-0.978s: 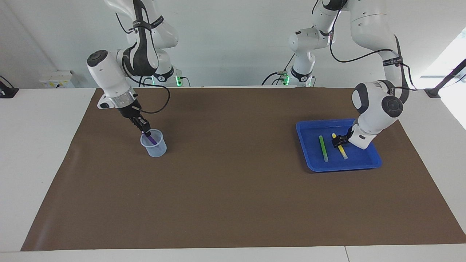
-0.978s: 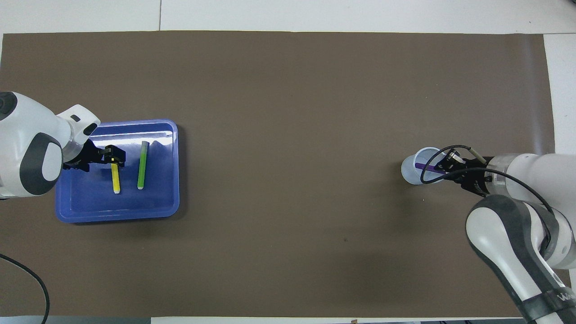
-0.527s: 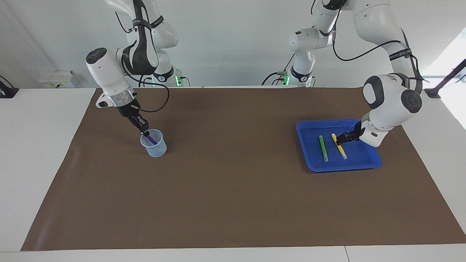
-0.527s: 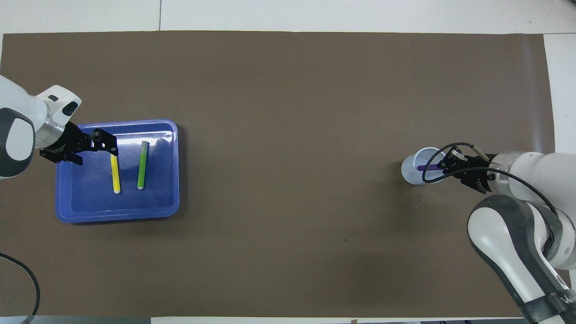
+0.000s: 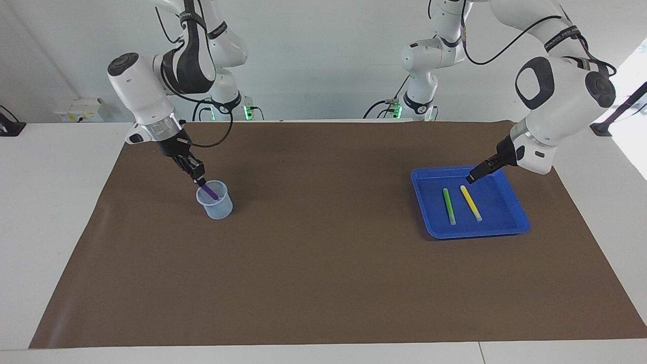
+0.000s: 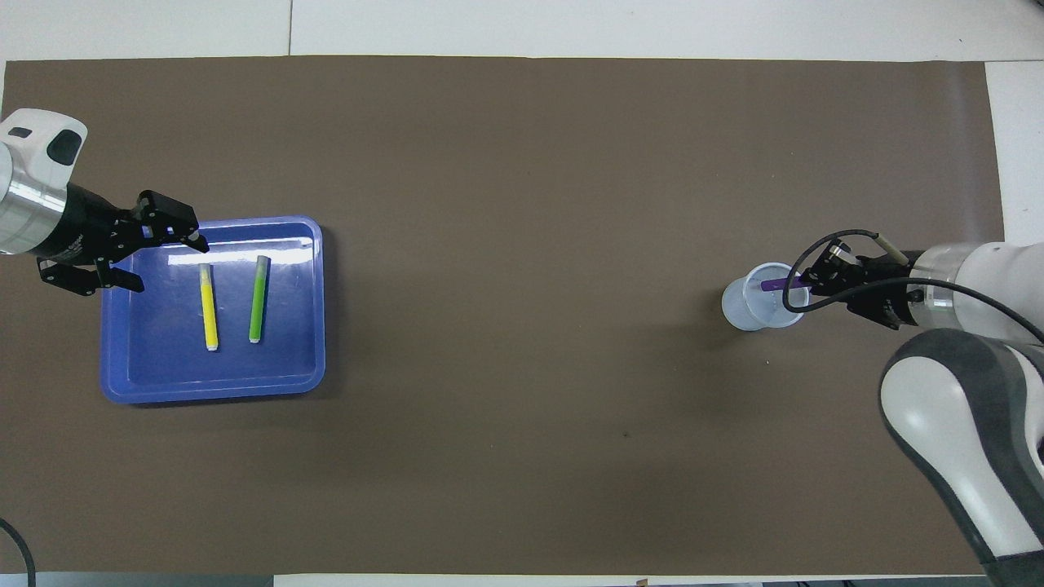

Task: Right arm passes pens to left for tray arrangement
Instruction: 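Raise the left gripper from the tray while the right gripper grasps the purple pen, then lift the purple pen and carry it toward the left gripper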

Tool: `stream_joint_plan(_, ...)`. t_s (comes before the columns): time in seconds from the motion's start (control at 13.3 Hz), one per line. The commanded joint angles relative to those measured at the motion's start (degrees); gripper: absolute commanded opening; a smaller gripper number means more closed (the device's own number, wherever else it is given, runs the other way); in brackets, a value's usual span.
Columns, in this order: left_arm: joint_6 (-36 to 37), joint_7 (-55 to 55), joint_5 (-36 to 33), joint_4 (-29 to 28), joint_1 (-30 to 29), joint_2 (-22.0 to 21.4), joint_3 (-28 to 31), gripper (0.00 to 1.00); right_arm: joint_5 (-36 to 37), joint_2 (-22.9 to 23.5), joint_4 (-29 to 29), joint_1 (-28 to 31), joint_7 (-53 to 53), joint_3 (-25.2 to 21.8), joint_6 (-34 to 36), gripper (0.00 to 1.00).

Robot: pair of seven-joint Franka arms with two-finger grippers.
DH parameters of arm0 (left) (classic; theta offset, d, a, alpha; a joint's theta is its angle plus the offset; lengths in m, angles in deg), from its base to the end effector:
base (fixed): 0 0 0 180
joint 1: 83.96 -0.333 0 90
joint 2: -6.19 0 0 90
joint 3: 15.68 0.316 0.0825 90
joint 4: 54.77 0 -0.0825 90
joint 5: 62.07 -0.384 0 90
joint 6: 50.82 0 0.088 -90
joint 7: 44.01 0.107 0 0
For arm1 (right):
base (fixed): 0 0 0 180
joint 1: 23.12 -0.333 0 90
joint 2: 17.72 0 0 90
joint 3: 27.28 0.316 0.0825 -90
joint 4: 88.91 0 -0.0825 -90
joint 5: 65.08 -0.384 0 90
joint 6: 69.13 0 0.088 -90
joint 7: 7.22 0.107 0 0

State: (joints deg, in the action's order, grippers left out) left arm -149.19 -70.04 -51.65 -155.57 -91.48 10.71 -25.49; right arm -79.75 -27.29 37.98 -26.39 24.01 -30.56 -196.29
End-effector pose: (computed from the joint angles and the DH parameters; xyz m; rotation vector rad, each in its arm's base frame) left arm 0.5729 -0.0371 0.5051 2.8999 0.6660 -0.2439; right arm 0.5134 0.0072 0.4659 -2.7084 0.9626 -0.1484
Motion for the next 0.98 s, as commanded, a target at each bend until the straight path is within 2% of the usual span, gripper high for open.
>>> stream_joint_plan(0.0,0.9,-7.08,3.45,-1.16,2.24,-3.46,0.49,0.95,0.07,0.17,-6.98,0.29,0.23,0.3,7.08,0.0)
stream_joint_plan(0.23,0.55,-19.45,8.02,-1.16,3.48,-5.48,0.49,0.96,0.07,0.7,-13.05,0.29,1.45,2.05,14.64,0.0)
stream_joint_plan(0.45,-0.16,-29.57,13.91,-1.16,3.65,-6.8,0.49,0.96,-2.02,1.58,-15.09,0.29,5.94,5.21,15.98,0.0)
stream_joint_plan(0.68,-1.91,-36.0,15.85,-1.33,3.48,-6.98,0.49,0.96,-15.01,3.59,-15.96,0.29,12.51,8.81,14.58,0.0)
stream_joint_plan(0.9,-2.09,-36.98,17.43,-1.42,3.3,-6.98,0.57,0.96,-20.38,9.12,-22.28,0.29,25.76,15.74,11.17,0.0)
